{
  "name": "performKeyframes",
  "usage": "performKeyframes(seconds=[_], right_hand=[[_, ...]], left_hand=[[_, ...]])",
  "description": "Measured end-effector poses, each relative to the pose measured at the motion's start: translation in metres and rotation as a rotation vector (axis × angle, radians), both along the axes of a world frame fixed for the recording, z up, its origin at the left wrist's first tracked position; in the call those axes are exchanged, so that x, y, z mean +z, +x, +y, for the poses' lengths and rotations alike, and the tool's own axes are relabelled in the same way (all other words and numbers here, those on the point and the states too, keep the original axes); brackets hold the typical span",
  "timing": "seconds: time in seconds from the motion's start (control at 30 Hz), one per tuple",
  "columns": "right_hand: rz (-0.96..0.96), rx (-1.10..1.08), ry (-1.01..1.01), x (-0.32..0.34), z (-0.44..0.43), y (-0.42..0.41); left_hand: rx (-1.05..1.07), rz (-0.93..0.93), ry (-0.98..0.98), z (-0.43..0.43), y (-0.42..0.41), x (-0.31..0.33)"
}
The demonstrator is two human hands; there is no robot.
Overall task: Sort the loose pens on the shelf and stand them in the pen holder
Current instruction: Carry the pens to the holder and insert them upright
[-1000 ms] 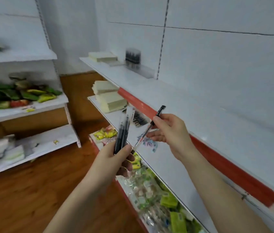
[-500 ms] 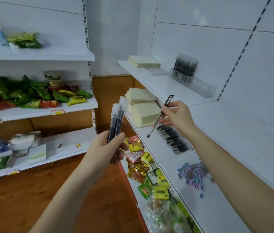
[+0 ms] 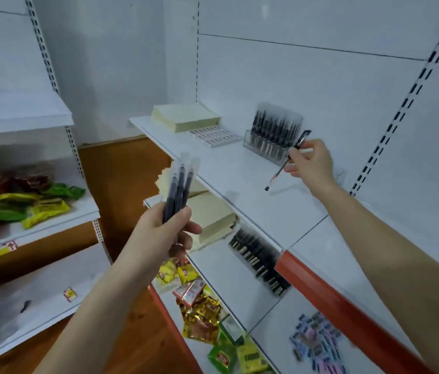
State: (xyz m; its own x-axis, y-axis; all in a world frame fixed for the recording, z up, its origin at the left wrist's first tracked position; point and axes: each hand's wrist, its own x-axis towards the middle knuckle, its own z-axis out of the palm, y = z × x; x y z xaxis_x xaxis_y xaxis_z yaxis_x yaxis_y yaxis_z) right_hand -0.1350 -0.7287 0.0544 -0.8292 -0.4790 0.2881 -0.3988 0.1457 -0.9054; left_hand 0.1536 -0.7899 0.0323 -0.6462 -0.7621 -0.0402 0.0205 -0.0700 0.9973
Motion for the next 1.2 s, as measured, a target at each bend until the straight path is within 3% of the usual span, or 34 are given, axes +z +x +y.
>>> performKeyframes(seconds=[0.4, 0.6, 1.0, 1.2], right_hand=[[0.105, -0.512, -0.053, 0.015, -0.014, -0.099], [0.276, -0.675, -0.004, 0.019, -0.019, -0.113], [0.302, -0.663, 0.061, 0.013, -0.035, -0.128], [0.290, -0.619, 0.268, -0.008, -0.038, -0.128]], left_hand=[[-0.473, 0.069, -0.014, -0.124, -0.172, 0.010], [-0.676, 0.059, 0.023, -0.153, -0.233, 0.012], [-0.753, 0.050, 0.097, -0.163, -0.264, 0.004], [-0.719, 0.069, 0.132, -0.162, -0.263, 0.006]])
